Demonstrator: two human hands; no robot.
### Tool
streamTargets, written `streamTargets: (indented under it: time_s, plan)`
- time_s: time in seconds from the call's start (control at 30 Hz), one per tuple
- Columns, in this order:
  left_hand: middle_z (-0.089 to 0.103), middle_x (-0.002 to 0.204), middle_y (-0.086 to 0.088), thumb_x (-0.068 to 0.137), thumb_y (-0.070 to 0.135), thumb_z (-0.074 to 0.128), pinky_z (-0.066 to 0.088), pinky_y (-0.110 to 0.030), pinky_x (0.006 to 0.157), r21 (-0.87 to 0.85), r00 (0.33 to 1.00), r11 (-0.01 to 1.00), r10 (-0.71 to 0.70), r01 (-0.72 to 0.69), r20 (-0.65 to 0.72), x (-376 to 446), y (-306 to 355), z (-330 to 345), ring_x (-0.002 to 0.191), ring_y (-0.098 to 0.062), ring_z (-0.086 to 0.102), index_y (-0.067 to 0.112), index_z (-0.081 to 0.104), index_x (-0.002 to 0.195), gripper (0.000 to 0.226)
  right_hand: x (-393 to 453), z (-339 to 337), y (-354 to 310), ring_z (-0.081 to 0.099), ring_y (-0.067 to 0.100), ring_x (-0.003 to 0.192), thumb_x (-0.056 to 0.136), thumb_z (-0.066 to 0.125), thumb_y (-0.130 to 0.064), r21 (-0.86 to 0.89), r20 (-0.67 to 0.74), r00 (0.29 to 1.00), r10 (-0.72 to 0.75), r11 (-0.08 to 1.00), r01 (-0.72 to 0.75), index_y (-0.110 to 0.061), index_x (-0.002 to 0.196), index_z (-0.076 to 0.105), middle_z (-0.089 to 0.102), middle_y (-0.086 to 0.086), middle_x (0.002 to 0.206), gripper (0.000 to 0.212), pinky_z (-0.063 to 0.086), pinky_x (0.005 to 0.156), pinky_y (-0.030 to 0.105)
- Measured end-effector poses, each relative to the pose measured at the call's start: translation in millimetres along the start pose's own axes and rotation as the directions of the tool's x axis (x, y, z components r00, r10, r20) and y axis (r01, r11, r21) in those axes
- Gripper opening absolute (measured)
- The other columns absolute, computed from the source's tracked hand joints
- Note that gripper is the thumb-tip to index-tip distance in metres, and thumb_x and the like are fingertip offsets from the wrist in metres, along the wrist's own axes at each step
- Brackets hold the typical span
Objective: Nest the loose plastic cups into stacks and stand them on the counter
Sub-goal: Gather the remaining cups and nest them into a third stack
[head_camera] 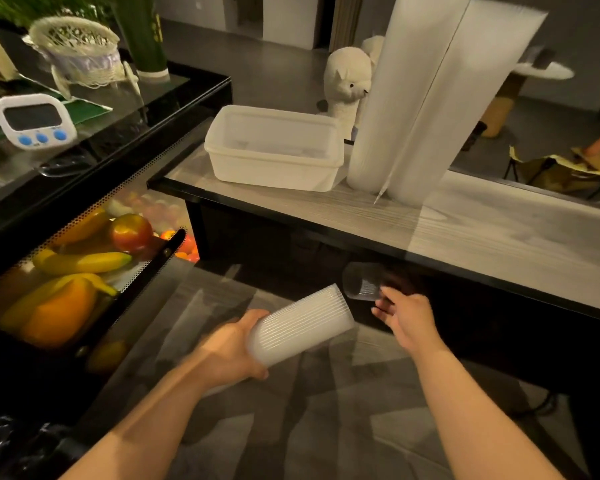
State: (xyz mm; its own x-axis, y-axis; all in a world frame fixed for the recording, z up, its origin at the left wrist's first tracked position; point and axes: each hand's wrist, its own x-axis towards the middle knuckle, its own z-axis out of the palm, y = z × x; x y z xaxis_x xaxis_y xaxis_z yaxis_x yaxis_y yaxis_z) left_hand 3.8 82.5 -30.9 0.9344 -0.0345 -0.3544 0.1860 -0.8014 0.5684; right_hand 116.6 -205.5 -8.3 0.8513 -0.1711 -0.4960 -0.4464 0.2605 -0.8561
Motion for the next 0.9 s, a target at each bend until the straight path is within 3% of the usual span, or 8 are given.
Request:
streamTargets:
  time_s: [0.13, 0.33, 0.63, 0.9]
  plan:
    - [0.058, 0.119, 0.006, 0.057, 0.044, 0.086, 0.053, -0.039, 0.091, 0.037, 1.000, 0.999, 0.009, -0.010, 0.008, 0.5, 11.8, -0.2, 0.108, -0.018, 0.059, 0.049, 0.031, 0.139, 0.099, -38.8, -17.0, -1.7, 0.056, 0.012, 0.066, 0.095, 0.060, -0.011, 0.090, 0.120, 0.991, -0.057, 0.995, 0.047, -0.014, 0.114, 0.064, 0.063, 0.003, 0.083, 0.020, 0.054, 0.062, 0.029]
    - [0.055, 0.126, 0.003, 0.061, 0.040, 0.088, 0.050, -0.038, 0.096, 0.072, 0.999, 0.996, 0.042, -0.044, 0.033, -3.0, 27.2, 2.9, 0.114, -0.020, 0.056, 0.044, 0.031, 0.144, 0.101, -64.8, -37.7, -3.7, 0.053, 0.010, 0.065, 0.097, 0.054, -0.010, 0.152, 0.121, 0.982, -0.147, 0.980, 0.128, -0.021, 0.120, 0.067, 0.064, 0.003, 0.086, 0.028, 0.050, 0.066, 0.029]
    - [0.054, 0.121, 0.007, 0.060, 0.038, 0.088, 0.052, -0.039, 0.092, 0.035, 0.997, 0.998, 0.057, -0.059, 0.055, -9.2, 35.3, 4.9, 0.109, -0.018, 0.055, 0.045, 0.032, 0.143, 0.100, -82.0, -45.6, 1.6, 0.054, 0.013, 0.067, 0.096, 0.056, -0.010, -0.070, 0.171, 0.965, -0.200, 0.974, 0.214, -0.021, 0.118, 0.069, 0.065, 0.000, 0.078, 0.028, 0.053, 0.063, 0.030]
    - [0.053, 0.121, 0.010, 0.060, 0.042, 0.087, 0.054, -0.041, 0.092, 0.029, 0.998, 0.999, 0.035, -0.037, 0.043, -14.1, 33.0, 7.0, 0.109, -0.016, 0.055, 0.049, 0.030, 0.142, 0.100, -88.2, -31.8, 8.2, 0.056, 0.013, 0.064, 0.097, 0.054, -0.007, -0.342, 0.294, 0.910, -0.292, 0.857, 0.386, -0.027, 0.119, 0.067, 0.064, 0.014, 0.084, 0.032, 0.058, 0.068, 0.025]
